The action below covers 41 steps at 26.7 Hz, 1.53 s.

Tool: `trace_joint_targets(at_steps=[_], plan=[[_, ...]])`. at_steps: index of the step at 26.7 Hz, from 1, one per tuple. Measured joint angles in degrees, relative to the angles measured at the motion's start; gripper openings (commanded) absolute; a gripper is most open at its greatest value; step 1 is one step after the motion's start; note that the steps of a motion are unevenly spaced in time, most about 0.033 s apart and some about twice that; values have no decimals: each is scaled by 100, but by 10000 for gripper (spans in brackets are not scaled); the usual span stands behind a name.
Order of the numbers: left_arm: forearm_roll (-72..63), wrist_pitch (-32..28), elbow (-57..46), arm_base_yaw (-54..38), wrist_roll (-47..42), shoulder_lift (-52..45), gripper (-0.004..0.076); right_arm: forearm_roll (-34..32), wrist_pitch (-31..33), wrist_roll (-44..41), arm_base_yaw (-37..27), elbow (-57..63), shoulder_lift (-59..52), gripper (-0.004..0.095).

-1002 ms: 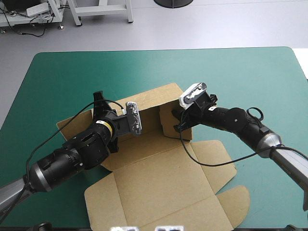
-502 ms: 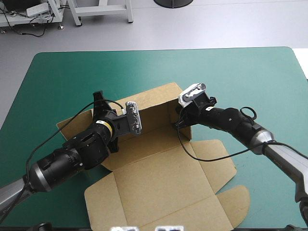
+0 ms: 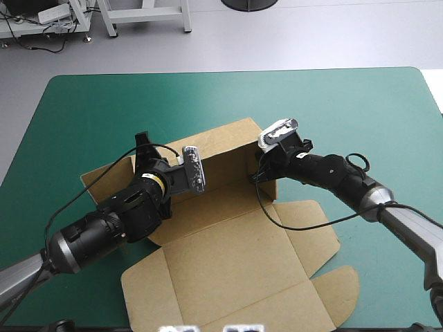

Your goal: Fold the box

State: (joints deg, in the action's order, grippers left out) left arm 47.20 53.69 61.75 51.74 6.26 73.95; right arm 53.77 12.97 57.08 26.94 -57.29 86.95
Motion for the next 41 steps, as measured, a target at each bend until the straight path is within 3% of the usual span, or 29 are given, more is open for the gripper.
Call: trace_joint_targets(at_steps=[3, 5, 6, 8, 12, 19, 22, 27, 34, 41], plan=[[-81, 150, 162, 6, -79, 27, 116, 0, 0, -42, 0, 0, 0, -9], [-225, 257, 284, 22, -101, 54, 220, 0, -11, -95, 0, 0, 0, -9], [-285, 305, 348, 49, -106, 62, 340, 0, -13, -119, 0, 0, 0, -9], [-430, 386, 463, 251, -114, 62, 414, 20, 24, -185, 6, 0, 0, -9], [-490, 626, 502, 699, -108, 20, 413, 26, 26, -247, 10, 0, 0, -9], [-387, 1579, 604, 1738, -248, -129, 398, 26, -15, -423, 17, 0, 0, -9], [-531, 1681, 849, 2234, -529, -188, 298, 26, -20, -490, 17, 0, 2, -9], [-852, 1708, 1616, 2848, -785, -215, -8, 21, -3, -598, 17, 0, 2, -10], [-1584, 1772, 2292, 2765, -867, -252, 0, -482, 43, -1216, 17, -18, 2, -10], [-2641, 1779, 3051, 1335, -1017, -246, 0, -956, 165, -1771, 12, -65, 2, -10]])
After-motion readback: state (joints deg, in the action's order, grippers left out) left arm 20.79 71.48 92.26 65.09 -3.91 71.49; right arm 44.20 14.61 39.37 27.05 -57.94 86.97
